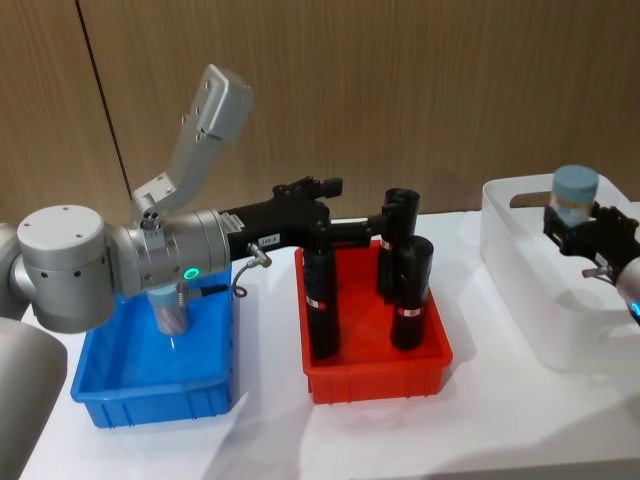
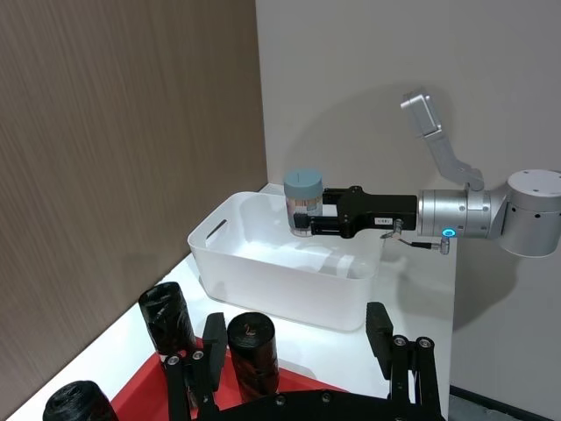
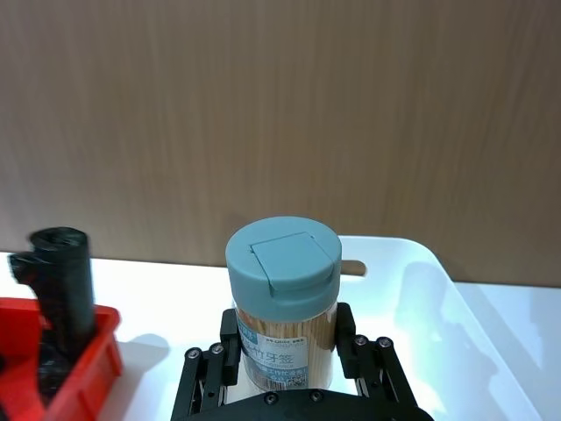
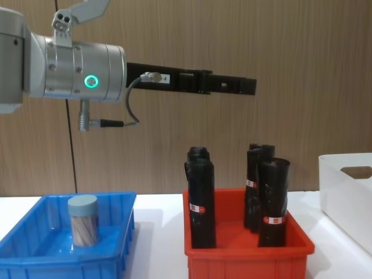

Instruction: Pick the cotton swabs from the blue box and place them into the white box.

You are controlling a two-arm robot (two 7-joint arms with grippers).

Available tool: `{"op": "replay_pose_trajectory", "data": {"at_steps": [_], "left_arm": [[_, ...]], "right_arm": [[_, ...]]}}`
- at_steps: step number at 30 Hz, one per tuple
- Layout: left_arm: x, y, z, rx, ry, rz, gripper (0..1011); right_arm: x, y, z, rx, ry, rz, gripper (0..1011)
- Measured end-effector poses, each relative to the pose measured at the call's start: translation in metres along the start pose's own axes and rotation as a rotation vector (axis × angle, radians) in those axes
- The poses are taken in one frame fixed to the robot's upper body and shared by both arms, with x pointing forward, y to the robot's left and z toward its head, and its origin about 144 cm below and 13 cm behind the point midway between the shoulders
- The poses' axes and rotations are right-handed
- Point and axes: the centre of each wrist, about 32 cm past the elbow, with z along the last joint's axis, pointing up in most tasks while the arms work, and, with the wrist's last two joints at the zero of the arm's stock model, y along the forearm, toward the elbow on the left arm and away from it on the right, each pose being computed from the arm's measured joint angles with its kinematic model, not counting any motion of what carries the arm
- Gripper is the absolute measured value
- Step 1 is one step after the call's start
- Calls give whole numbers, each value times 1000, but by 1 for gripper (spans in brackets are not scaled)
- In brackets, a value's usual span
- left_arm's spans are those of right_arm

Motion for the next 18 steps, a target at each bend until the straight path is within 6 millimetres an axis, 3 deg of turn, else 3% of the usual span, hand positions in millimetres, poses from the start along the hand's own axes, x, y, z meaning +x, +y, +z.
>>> {"op": "replay_pose_trajectory", "data": {"at_steps": [14, 17, 18], "left_arm": [[0, 0, 0, 0, 0, 0, 1004], [0, 0, 0, 0, 0, 0, 1004], [0, 0, 0, 0, 0, 0, 1004]], "right_arm": [[17, 9, -12, -53, 14, -56, 621], [19, 9, -14, -58, 16, -60, 653], [19, 10, -14, -59, 17, -61, 710]]}}
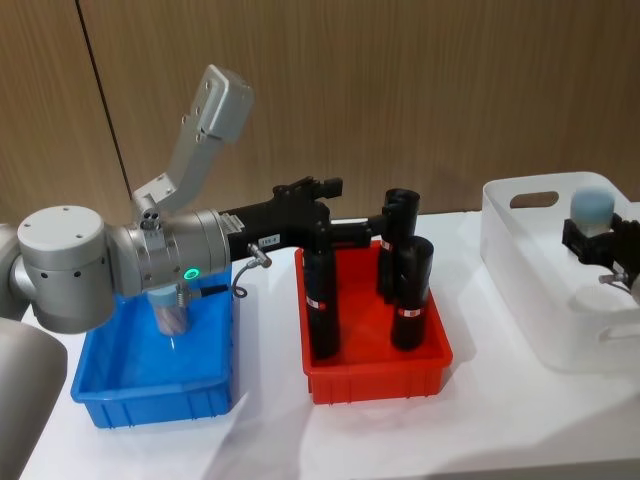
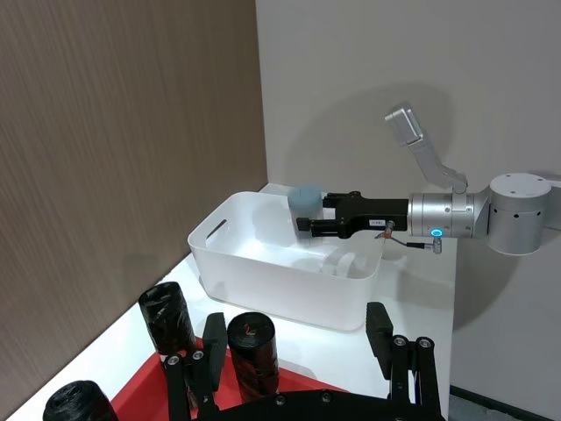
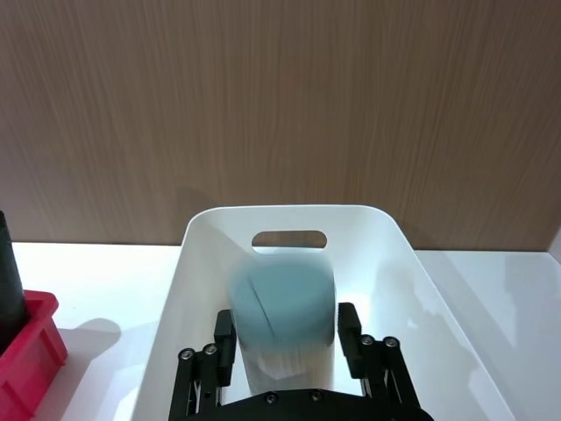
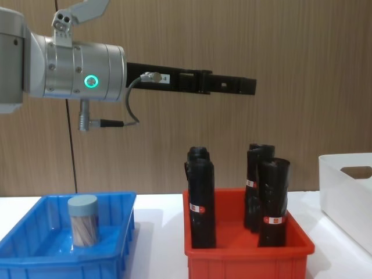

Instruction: Pick the cotton swabs from the blue box and place them into the white box.

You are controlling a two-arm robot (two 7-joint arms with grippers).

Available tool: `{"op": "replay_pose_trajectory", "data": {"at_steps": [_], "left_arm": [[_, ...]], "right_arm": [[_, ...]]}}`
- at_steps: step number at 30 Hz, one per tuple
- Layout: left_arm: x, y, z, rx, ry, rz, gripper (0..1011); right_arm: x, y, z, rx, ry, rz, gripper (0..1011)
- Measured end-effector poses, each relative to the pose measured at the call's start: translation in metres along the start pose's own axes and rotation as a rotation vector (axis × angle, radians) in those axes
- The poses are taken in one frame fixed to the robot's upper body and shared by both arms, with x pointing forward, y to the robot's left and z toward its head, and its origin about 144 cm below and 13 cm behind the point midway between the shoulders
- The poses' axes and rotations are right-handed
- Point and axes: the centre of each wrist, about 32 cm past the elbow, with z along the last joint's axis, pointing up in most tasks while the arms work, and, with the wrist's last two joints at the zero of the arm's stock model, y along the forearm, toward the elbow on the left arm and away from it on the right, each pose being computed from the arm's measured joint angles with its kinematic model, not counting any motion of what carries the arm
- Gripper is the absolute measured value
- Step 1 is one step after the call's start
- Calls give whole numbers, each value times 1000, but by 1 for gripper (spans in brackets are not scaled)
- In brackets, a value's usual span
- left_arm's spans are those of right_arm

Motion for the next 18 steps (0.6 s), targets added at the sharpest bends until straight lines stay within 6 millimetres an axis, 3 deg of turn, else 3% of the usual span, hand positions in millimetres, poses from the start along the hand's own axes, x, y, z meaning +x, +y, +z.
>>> {"op": "replay_pose_trajectory", "data": {"at_steps": [12, 18], "left_arm": [[0, 0, 0, 0, 0, 0, 1004], [0, 0, 0, 0, 0, 0, 1004]], "right_arm": [[4, 2, -3, -6, 6, -11, 1001], [4, 2, -4, -3, 7, -12, 1002]]}}
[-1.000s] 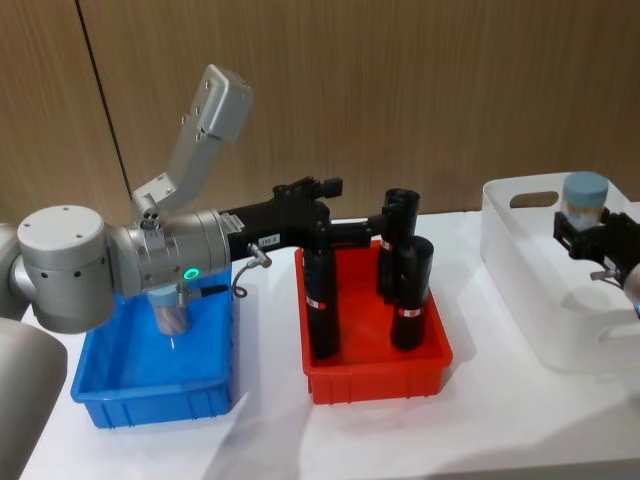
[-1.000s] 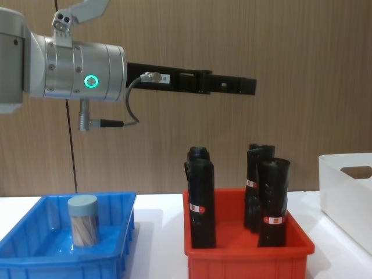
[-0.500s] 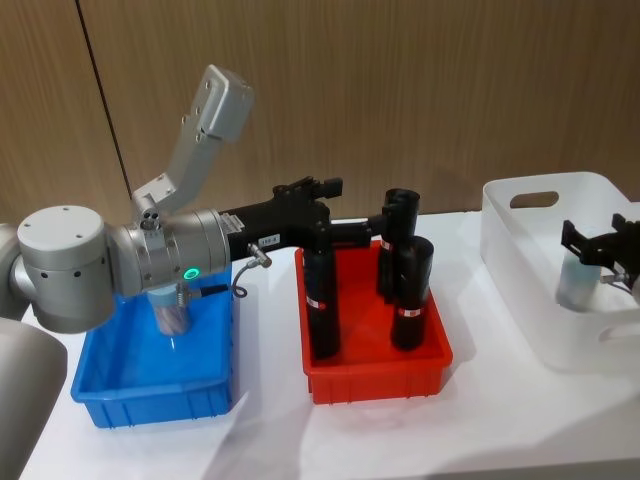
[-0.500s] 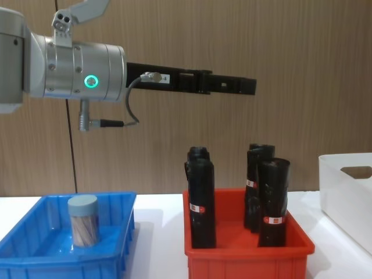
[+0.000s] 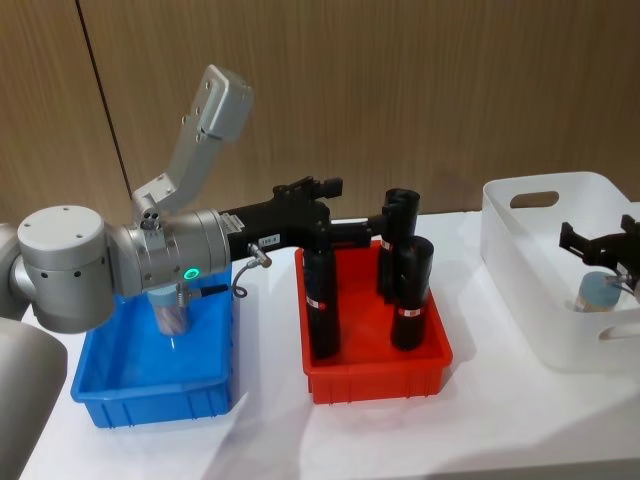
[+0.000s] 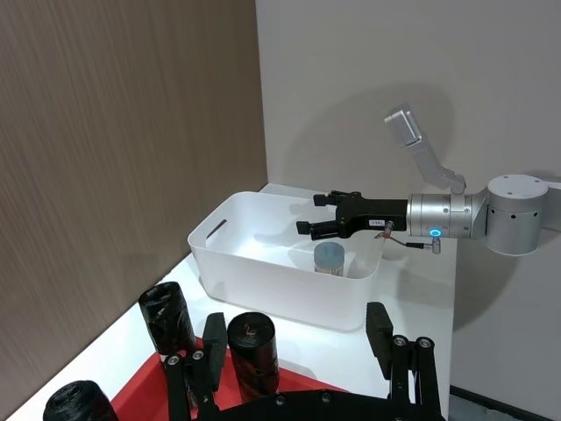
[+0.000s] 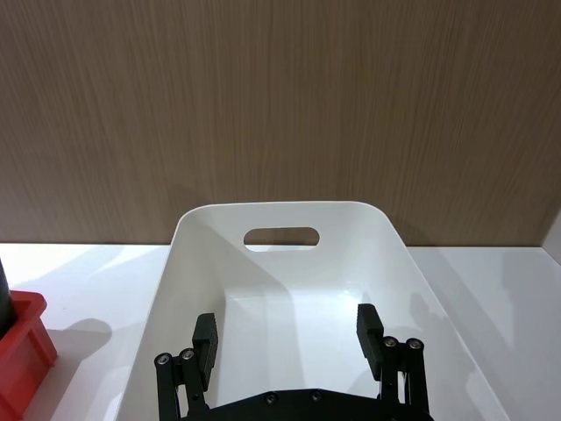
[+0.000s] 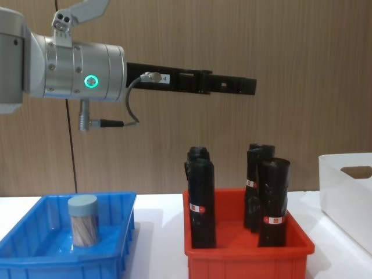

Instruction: Pick the cotton swabs from the blue box and place them into the white box.

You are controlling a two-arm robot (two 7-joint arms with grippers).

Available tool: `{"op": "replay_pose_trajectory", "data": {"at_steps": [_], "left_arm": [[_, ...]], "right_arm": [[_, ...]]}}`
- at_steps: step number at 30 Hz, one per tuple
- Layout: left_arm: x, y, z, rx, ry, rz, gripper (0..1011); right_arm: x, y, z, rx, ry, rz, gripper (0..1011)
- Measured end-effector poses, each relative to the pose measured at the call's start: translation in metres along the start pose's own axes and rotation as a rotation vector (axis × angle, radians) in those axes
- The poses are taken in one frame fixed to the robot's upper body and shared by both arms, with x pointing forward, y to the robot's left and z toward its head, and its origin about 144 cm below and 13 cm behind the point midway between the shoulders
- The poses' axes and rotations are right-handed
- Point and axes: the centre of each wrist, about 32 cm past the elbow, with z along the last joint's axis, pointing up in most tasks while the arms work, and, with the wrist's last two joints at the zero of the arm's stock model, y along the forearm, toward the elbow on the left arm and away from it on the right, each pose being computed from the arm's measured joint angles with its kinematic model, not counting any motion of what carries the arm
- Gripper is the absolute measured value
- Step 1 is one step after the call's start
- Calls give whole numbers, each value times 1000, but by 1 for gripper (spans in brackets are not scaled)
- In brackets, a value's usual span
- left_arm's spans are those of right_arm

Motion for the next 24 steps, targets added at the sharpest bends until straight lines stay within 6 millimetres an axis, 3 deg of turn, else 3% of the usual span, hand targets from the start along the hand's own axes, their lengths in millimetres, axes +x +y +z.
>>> {"op": "replay_pose_trajectory", "data": {"at_steps": [24], "left_arm": [[0, 0, 0, 0, 0, 0, 1004]], "right_arm": [[0, -2, 0, 13, 3, 3, 1001]]}}
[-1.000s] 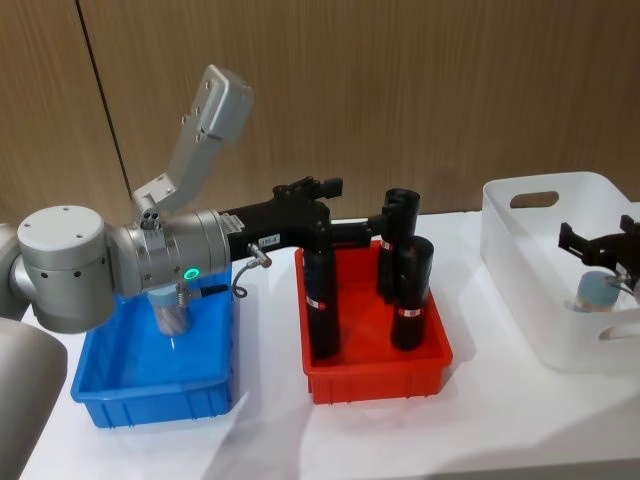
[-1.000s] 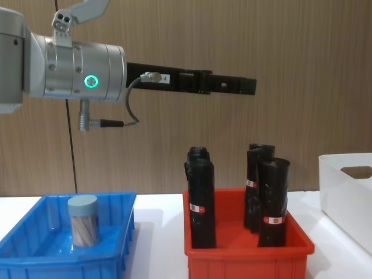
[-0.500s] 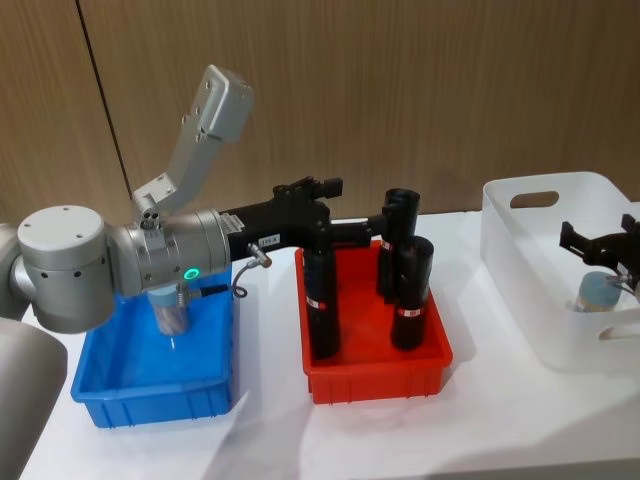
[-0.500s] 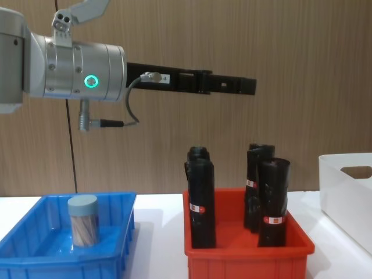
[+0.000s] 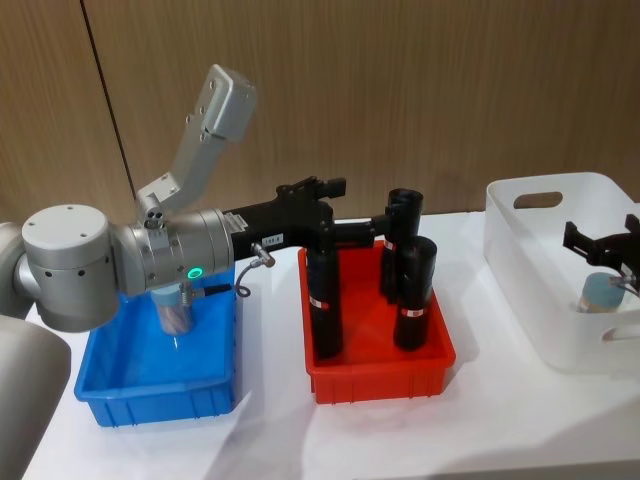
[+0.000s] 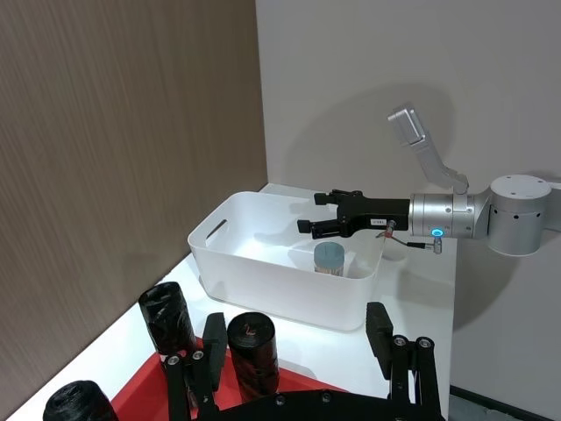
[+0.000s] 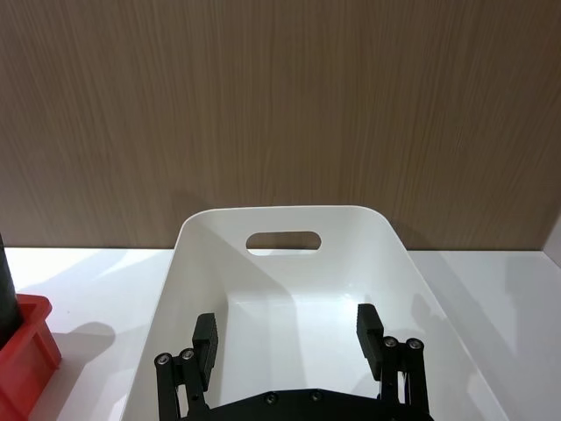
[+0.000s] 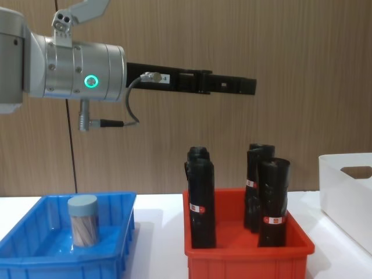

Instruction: Pick the cotton swabs from the blue box and place them into the white box.

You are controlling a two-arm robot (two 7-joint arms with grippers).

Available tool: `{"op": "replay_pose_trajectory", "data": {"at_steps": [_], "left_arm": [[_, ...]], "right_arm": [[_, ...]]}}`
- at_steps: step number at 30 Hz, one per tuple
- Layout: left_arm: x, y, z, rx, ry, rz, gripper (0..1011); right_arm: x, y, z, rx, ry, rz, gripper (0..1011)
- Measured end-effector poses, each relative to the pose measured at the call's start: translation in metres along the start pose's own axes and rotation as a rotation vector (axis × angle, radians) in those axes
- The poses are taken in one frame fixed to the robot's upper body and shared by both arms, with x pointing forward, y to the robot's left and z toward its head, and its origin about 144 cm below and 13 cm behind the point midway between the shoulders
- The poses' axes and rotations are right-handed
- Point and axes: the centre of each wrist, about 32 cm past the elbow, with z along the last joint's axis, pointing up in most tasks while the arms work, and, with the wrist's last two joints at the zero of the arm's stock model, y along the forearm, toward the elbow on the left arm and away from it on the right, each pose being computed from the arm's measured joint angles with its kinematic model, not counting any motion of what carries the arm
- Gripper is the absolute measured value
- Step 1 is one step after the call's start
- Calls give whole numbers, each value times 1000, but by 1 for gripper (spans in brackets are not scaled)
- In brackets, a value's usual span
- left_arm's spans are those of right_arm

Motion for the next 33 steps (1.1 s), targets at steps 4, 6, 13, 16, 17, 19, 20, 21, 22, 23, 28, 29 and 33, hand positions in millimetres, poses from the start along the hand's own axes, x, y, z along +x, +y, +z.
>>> {"op": "replay_pose_trajectory", "data": {"at_steps": [4, 6, 13, 16, 17, 19, 20, 21, 22, 23, 28, 29, 33], "left_arm": [[0, 0, 0, 0, 0, 0, 1004], [0, 0, 0, 0, 0, 0, 1004], [0, 0, 0, 0, 0, 0, 1004], [0, 0, -1, 0, 0, 1, 1004], [0, 0, -1, 0, 0, 3, 1004], [-1, 0, -2, 1, -3, 11, 1004], [-2, 1, -3, 1, -4, 14, 1004], [-3, 1, -5, 1, -7, 22, 1004], [-4, 1, -6, 2, -9, 28, 1004], [-5, 1, -7, 2, -11, 34, 1004], [-13, 3, -17, 5, -31, 89, 1004], [-14, 3, -18, 5, -35, 97, 1004], [-21, 5, -26, 6, -49, 139, 1004]], "right_arm": [[0, 0, 0, 1, 0, 0, 1002], [0, 0, 0, 1, 0, 0, 1002], [0, 0, 0, 2, 0, 0, 1001], [0, -1, 0, 2, -1, 1, 1002], [-1, -1, 0, 3, -1, 2, 1002], [-2, -2, -1, 5, -3, 5, 1001], [-2, -3, -1, 6, -4, 6, 1001], [-3, -4, -1, 9, -6, 9, 1002], [-4, -5, -2, 10, -8, 11, 1002], [-5, -6, -2, 11, -9, 13, 1001], [-13, -15, -5, 27, -21, 32, 1001], [-14, -17, -5, 30, -22, 35, 1001], [-21, -25, -7, 42, -28, 52, 1001]]}}
